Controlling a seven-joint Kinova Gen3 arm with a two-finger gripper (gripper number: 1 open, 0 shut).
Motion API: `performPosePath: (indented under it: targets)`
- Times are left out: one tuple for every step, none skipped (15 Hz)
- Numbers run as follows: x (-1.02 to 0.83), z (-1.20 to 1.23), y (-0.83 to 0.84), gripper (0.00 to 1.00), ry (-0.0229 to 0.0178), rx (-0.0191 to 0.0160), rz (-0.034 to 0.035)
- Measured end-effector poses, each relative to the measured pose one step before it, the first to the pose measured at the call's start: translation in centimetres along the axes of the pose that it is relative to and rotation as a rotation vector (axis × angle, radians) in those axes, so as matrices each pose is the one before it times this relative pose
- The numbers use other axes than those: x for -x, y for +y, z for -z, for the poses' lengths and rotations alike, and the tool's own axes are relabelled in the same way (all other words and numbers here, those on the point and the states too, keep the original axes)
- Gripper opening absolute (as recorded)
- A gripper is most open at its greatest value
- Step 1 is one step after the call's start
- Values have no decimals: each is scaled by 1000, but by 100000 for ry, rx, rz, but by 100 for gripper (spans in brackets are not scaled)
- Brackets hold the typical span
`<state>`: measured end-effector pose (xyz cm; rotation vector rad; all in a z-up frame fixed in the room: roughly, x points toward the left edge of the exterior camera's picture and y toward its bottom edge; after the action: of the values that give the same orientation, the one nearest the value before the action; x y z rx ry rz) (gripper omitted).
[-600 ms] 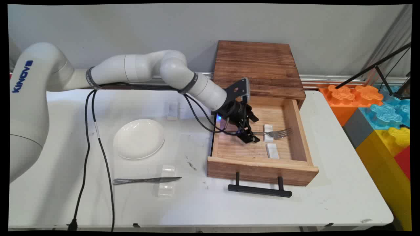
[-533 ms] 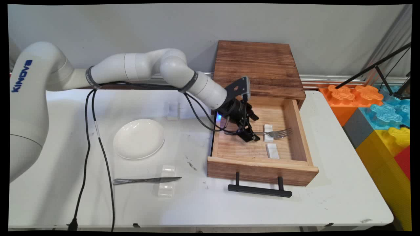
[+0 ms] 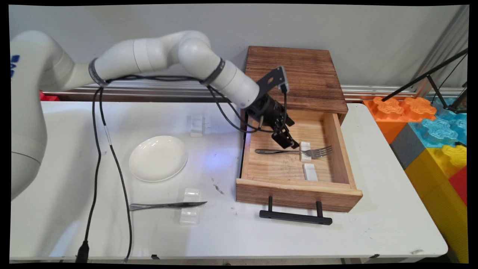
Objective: Pick up the knife from the right of the white plate
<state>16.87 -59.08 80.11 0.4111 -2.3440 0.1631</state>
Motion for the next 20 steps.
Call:
performPosePath:
  targets:
    - [-656,825,238,100,-1074,267,1298]
    - [-520,716,215,100,-1013,272,986]
    - [-699,1034,355,100,-1388,389,1011]
    - [-480,849,294,100,-1070,235,568]
    - [-412,848,289,100,-1072,150,672]
    - [-495,1170,410,100,-1424,-24,972]
    - [-274,960,317,100,-975,-314,1136]
    - [-159,1106,438,100,-1450,-291,1466]
    - [-26,1106,523,100,-1499,-182,1402]
    - [58,794,437,100,-1033,52,930]
    - [197,1200,686,100,-1639,-3,1266]
    - [224,879,522,100,-1120,-160,827]
    - [317,843,486,100,-1300,-376,789]
    - [475,1072,630,100,-1709,-604,874]
    - [421,761,463,100,-1260,-464,602]
    - [543,826,543,100,-1426,-486,625]
    - [558,749,520,100,-1284,-449,528]
    - [640,689,535,100,-1267,-434,520]
    - [499,447,375,100,-834,-320,348]
    - [485,409,354,100,-775,-336,266]
